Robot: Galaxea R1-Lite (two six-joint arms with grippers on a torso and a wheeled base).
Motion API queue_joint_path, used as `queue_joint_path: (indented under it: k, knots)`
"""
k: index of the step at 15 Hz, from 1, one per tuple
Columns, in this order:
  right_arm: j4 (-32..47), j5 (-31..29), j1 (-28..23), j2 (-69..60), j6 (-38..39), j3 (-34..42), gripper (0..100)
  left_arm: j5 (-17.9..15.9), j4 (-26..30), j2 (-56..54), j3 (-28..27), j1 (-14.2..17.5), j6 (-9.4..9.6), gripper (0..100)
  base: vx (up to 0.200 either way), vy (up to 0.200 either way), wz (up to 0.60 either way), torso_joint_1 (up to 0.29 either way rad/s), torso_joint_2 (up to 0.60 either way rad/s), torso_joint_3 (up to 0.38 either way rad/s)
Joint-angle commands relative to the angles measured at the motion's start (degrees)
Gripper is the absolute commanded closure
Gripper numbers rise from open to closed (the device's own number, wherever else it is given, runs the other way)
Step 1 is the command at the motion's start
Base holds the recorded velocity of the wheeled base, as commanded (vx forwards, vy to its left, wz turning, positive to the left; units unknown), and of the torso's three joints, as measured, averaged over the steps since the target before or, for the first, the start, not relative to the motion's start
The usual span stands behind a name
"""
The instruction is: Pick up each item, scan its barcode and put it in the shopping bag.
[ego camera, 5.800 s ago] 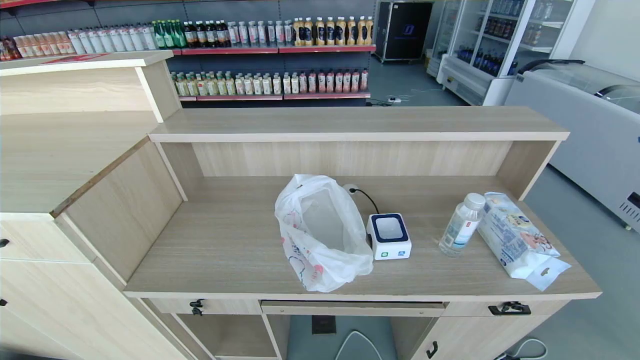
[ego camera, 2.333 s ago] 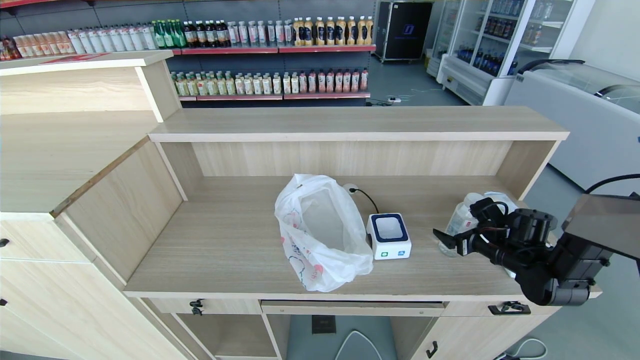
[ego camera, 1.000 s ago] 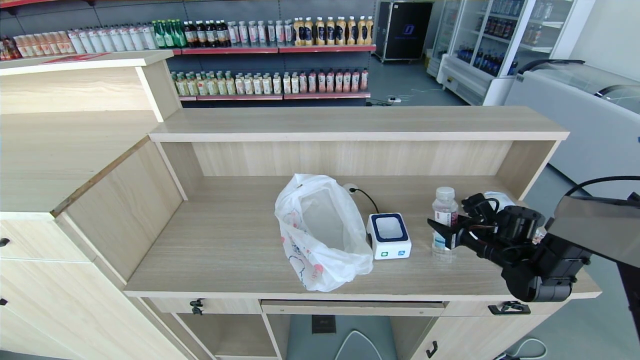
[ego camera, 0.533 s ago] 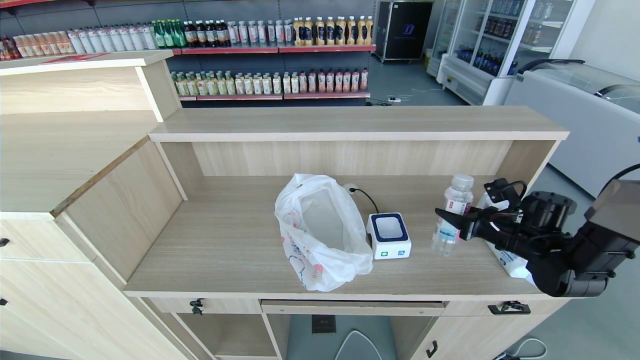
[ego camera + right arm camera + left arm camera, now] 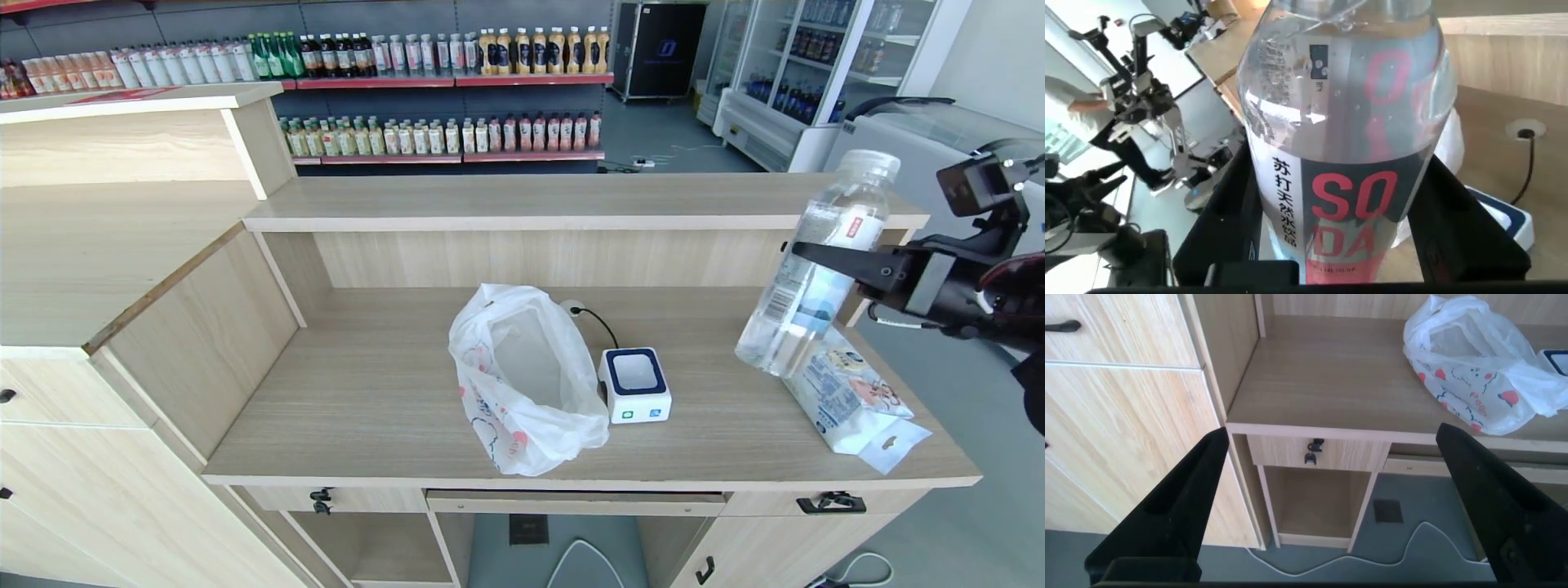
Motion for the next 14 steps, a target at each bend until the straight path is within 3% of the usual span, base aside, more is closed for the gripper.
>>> queue_joint_path:
  k: [1, 4, 9, 14]
  knots:
    - [0.03, 6.72, 0.66, -13.61, 8.10, -0.18, 100, 0.04, 0.00, 0.02, 0.00, -0.01, -0.02, 0, 0.000, 0.000, 0.00, 0.000, 0.00, 0.000]
    - [-0.94, 7.51, 3.65, -16.87, 12.67, 0.18, 100, 0.04, 0.00, 0.02, 0.00, -0.01, -0.02, 0, 0.000, 0.000, 0.00, 0.000, 0.00, 0.000]
    - [-8.32, 9.97, 13.40, -19.68, 27.17, -0.26, 100, 0.04, 0.00, 0.02, 0.00, -0.01, -0.02, 0, 0.000, 0.000, 0.00, 0.000, 0.00, 0.000]
    - [-8.67, 14.63, 14.46, -19.94, 29.89, 2.02, 100, 0.04, 0.00, 0.02, 0.00, -0.01, -0.02, 0, 0.000, 0.000, 0.00, 0.000, 0.00, 0.000]
